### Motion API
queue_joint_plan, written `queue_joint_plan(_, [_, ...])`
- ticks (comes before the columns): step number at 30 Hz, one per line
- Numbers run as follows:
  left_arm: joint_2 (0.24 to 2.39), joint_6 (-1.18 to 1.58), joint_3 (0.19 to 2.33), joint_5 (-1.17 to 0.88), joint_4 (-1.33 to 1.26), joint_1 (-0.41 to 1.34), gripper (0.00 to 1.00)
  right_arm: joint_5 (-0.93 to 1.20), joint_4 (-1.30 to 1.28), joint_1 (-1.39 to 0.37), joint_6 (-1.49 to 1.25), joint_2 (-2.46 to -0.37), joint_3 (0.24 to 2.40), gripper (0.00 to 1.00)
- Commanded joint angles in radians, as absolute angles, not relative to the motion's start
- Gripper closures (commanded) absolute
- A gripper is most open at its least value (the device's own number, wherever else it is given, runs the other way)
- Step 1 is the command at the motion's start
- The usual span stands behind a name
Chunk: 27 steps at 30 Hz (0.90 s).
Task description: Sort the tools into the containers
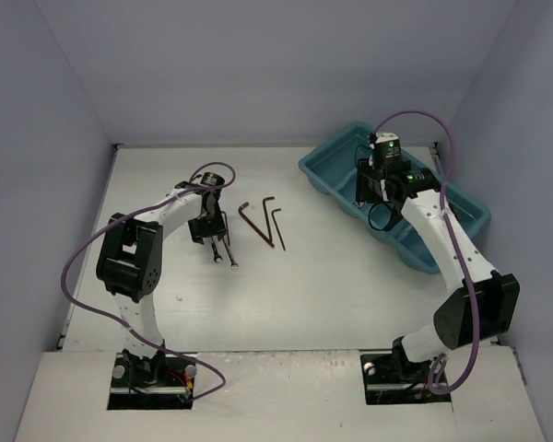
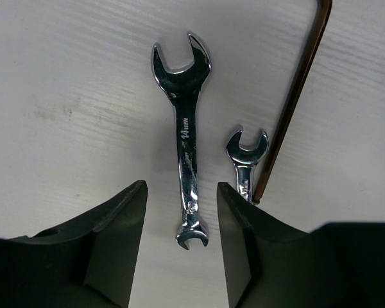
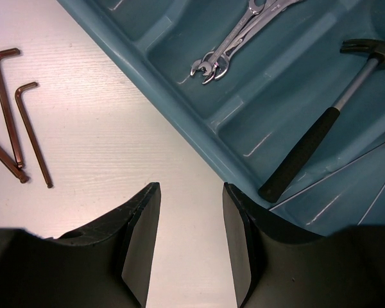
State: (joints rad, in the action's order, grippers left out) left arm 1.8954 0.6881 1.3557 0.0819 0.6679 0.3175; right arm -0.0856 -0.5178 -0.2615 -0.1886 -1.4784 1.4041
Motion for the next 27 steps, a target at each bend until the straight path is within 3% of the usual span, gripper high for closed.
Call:
queue_joint_plan(1, [1.912,0.703,1.414,0.072,0.678,0.299,0.61,-0.068,-0.469,-0.256,-0.182,-1.449,1.387,0.59])
queue_joint_plan(8, [1.963,0.703,1.419,0.064,0.676,0.281,0.71,-0.025,-0.459,-0.257,-0.178,-1.448,1.368,0.59])
queue_joint_plan(16, [1.989,0.711,1.388,0.06,0.669,0.27,1.0,0.08,-0.457,-0.262,-0.17,-1.445,1.37,0.58])
queue_joint_plan(22, [1.916,0.677,1.372,0.048,0.637,0.267,1.0,0.231,-0.445,-0.308,-0.164,-1.46,1.388,0.58])
queue_joint_plan(27, [1.752,0.613,1.314,0.0,0.528,0.268,1.0,0.328,-0.399,-0.411,-0.185,-1.492,1.403,0.42])
